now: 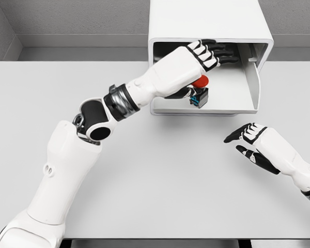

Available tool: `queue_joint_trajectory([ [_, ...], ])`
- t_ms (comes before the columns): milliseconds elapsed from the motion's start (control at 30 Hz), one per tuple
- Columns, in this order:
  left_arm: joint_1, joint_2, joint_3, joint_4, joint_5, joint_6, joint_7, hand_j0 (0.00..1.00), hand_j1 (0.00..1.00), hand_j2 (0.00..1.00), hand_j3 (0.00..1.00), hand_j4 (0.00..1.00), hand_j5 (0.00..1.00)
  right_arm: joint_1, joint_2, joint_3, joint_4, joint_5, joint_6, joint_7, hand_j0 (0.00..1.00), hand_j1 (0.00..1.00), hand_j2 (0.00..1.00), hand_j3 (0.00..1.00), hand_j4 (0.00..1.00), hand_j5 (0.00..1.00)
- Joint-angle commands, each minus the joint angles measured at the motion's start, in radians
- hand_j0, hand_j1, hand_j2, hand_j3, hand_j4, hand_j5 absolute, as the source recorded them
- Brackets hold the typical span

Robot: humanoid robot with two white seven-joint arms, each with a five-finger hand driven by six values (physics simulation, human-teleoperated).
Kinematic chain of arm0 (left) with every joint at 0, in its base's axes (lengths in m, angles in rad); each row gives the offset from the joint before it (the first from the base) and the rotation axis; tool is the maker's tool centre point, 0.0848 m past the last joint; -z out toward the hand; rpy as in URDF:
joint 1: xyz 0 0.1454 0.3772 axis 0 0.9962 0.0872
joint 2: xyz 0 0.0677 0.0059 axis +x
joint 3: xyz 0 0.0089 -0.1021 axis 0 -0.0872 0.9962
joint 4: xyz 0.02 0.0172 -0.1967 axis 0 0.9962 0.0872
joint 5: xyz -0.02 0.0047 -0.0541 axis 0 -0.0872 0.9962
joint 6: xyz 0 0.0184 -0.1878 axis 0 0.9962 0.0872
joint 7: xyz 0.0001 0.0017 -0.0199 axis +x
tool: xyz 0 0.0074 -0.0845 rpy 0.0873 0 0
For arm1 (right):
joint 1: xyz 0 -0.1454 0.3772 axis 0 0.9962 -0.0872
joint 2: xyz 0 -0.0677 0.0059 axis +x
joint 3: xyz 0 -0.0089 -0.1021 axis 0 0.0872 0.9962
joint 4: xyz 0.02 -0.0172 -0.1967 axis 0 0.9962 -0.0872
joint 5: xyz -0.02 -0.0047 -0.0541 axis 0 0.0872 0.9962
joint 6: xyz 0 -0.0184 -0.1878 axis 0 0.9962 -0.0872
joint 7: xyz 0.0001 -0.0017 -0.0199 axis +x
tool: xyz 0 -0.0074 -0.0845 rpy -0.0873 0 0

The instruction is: Slide open multi-storey tabletop storage cabinets and put open load switch and slide close multi-storey tabletop storage cabinets

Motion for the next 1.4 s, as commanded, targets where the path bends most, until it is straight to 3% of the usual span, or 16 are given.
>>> queue_joint_trajectory([
  [0,0.000,0.000,0.001,-0.006,0.007,0.001,0.001,0.94,0.94,0.94,0.94,0.94,0.94,0.000,-0.001,0.000,0.000,-0.005,-0.001,-0.001,0.58,0.58,0.58,0.58,0.58,0.58],
  [300,0.005,0.000,0.009,-0.022,0.007,0.001,0.001,1.00,1.00,1.00,1.00,1.00,1.00,0.000,0.005,0.001,0.001,-0.005,-0.001,-0.001,0.58,0.58,0.58,0.58,0.58,0.58],
  [767,0.008,0.000,0.045,-0.057,0.010,0.001,0.004,1.00,1.00,1.00,1.00,1.00,1.00,0.000,0.007,0.006,-0.002,-0.007,-0.001,-0.001,0.58,0.58,0.58,0.58,0.58,0.58],
  [1367,0.018,0.000,0.055,-0.035,0.008,0.001,0.004,1.00,1.00,1.00,1.00,1.00,1.00,0.000,0.008,0.006,-0.001,-0.005,-0.001,-0.001,0.58,0.58,0.58,0.58,0.58,0.58],
])
